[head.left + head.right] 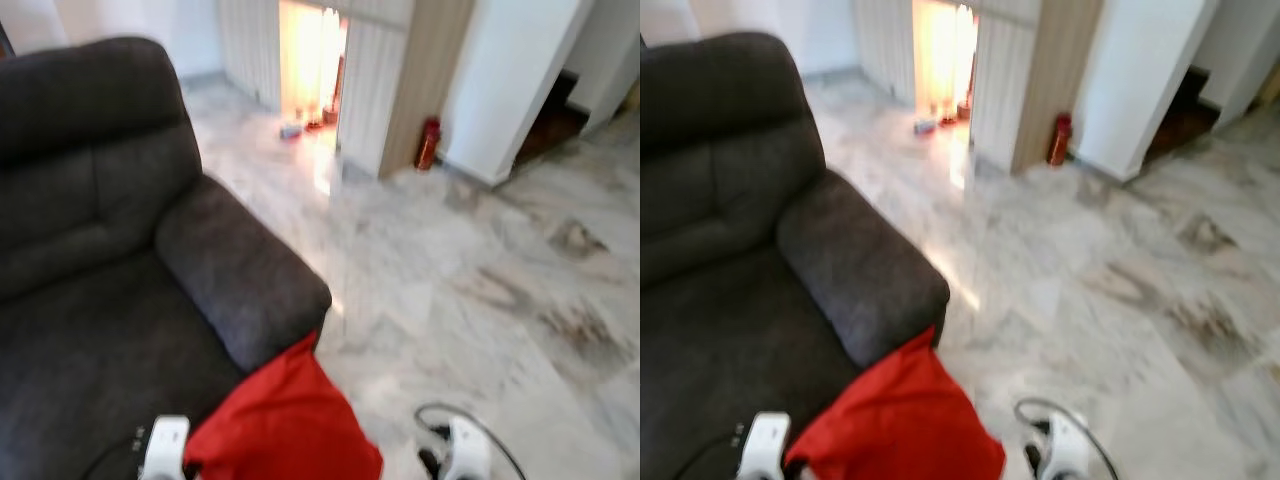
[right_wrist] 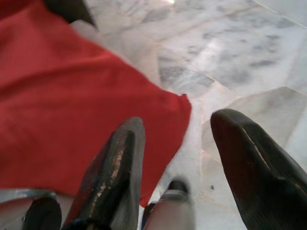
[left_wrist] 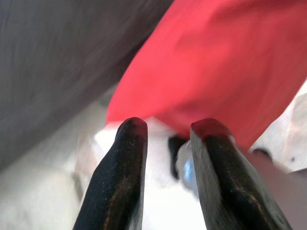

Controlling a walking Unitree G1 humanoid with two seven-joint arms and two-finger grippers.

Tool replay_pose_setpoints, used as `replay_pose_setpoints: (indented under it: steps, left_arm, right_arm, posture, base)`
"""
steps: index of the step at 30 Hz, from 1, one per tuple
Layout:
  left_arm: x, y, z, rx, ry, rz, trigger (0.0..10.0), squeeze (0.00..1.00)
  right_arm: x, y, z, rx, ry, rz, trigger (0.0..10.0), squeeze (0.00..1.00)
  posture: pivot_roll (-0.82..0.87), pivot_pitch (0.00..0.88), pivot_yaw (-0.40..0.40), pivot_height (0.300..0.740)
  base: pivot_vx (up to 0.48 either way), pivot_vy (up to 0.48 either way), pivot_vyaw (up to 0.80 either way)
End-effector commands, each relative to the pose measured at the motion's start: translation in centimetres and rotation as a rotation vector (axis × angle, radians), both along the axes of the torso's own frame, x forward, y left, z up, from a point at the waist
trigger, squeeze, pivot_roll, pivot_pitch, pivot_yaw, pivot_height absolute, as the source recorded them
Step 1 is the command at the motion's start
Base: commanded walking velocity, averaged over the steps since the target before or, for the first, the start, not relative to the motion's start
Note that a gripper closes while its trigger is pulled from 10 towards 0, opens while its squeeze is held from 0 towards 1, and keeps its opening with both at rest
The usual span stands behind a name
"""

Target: Move the pillow to the sofa from floor

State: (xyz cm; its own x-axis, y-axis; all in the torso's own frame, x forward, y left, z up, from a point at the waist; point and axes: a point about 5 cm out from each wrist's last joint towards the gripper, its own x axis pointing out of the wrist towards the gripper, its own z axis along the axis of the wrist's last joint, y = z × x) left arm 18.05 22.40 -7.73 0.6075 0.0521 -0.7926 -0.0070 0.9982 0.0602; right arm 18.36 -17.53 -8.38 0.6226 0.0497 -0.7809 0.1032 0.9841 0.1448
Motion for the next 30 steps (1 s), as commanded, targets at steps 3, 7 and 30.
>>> replay_pose_setpoints:
  steps: [3, 7, 30]
  left_arm:
    - [0.2, -0.8, -0.1, -0.022, 0.003, -0.021, 10.0, 0.0]
    - [0.2, -0.8, -0.1, -0.027, 0.005, -0.027, 10.0, 0.0]
    - [3.1, 1.7, 3.2, 0.087, -0.308, -0.053, 10.0, 0.0]
  right_arm:
    - [-0.9, -1.3, -0.3, -0.034, 0.022, -0.023, 10.0, 0.0]
    - [-0.8, -1.3, -0.2, -0.035, 0.016, -0.024, 10.0, 0.0]
    - [2.2, -2.8, 2.0, -0.053, -0.198, -0.041, 10.0, 0.0]
  posture:
    - [-0.03, 0.0, -0.06, 0.74]
    - [-0.03, 0.0, -0.058, 0.74]
    - [-0.03, 0.0, -0.051, 0.74]
  base:
    - [0.0, 0.0, 0.0]
    - [0.0, 0.0, 0.0]
    - [0.0, 0.0, 0.0]
